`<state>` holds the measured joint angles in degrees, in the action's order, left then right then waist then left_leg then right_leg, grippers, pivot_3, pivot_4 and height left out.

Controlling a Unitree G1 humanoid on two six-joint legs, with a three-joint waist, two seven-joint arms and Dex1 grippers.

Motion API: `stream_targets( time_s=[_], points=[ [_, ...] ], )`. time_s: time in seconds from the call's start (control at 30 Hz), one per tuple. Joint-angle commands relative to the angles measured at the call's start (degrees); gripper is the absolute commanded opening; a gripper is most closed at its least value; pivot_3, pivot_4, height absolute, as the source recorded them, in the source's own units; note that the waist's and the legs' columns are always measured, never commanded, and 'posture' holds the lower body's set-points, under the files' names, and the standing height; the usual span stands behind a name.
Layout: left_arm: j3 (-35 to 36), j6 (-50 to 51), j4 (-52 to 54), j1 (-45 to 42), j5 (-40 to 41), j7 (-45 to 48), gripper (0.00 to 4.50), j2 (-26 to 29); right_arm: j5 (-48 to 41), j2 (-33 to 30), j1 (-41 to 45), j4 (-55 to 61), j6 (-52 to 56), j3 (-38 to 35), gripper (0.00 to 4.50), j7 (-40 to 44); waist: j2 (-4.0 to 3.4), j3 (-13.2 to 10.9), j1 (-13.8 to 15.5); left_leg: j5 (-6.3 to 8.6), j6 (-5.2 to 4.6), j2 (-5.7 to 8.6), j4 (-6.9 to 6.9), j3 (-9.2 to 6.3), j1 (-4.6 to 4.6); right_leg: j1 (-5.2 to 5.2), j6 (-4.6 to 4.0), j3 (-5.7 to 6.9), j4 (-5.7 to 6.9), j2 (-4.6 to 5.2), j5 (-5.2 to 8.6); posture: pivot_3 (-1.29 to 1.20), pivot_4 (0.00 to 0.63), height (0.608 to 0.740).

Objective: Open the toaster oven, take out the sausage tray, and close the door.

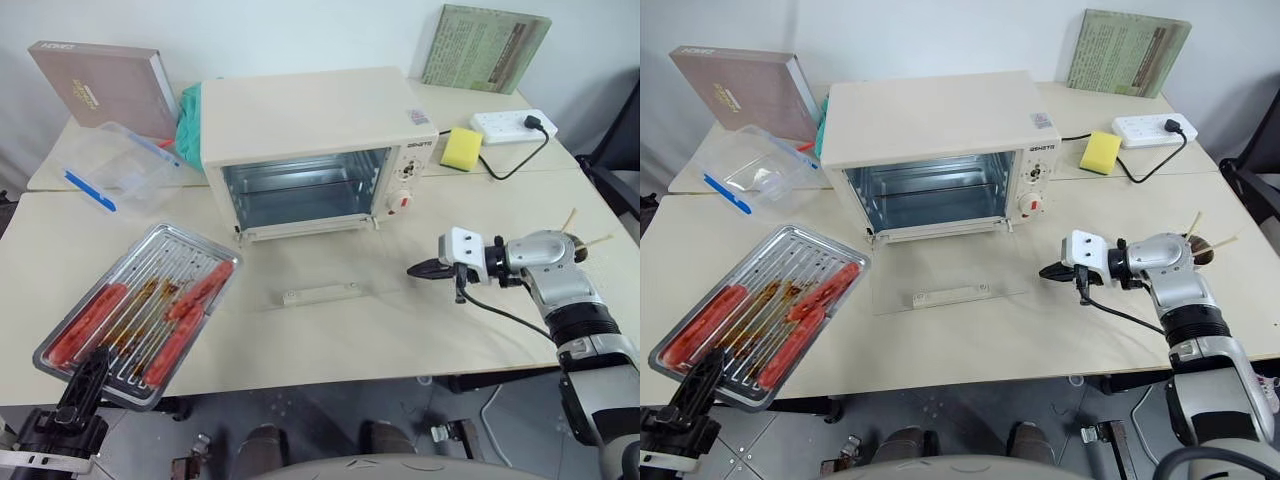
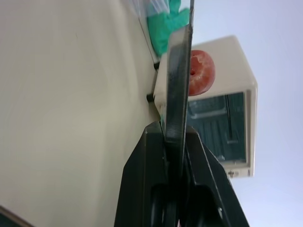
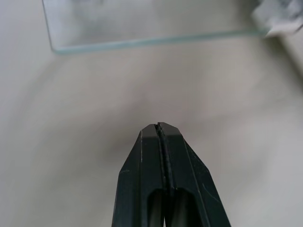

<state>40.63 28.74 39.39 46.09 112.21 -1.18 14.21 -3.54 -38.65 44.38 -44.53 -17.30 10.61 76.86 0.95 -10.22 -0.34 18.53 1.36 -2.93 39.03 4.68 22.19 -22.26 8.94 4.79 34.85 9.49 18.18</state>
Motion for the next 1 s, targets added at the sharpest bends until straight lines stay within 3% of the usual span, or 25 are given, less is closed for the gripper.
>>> stream_targets(
  time_s=[0.03,0.37,0.63,1.0],
  points=[
    [3.1,-1.0,-0.9,-3.8,0.8,-0.9,0.0,-0.1,-2.6,2.8,0.8,0.3,4.4,-1.5,0.04,1.5,0.03,0.0,-0.1,0.0,0.0,-0.01,0.02,-0.01,-0.01,0.01,0.0,0.01,0.01,-0.01,0.0,0.0,0.15,0.74],
    [11.2,1.6,-8.1,-13.3,0.8,-5.4,0.0,-1.4,-5.5,5.8,-0.1,6.8,12.2,-3.6,0.04,0.7,0.01,0.0,-0.8,0.01,0.01,-0.04,0.01,-0.01,0.02,0.0,0.03,0.02,0.14,-0.03,-0.01,0.0,0.15,0.74],
    [12.1,5.7,-12.2,-20.3,0.8,-9.7,0.0,-1.6,-10.7,5.1,-1.6,16.3,21.0,-5.2,0.04,3.0,0.02,0.0,-0.6,0.02,0.01,-0.04,0.02,-0.02,0.03,0.01,0.07,0.02,0.25,-0.03,-0.04,0.0,0.15,0.74],
    [13.7,11.0,-15.5,-24.2,0.8,-10.7,0.0,-0.2,-16.6,8.3,6.5,18.6,29.4,-11.1,0.04,-3.7,0.02,0.0,-1.1,0.04,0.04,-0.05,-0.07,-0.01,0.07,-0.08,0.07,0.01,0.26,-0.03,-0.04,0.0,0.15,0.74]
  ],
)
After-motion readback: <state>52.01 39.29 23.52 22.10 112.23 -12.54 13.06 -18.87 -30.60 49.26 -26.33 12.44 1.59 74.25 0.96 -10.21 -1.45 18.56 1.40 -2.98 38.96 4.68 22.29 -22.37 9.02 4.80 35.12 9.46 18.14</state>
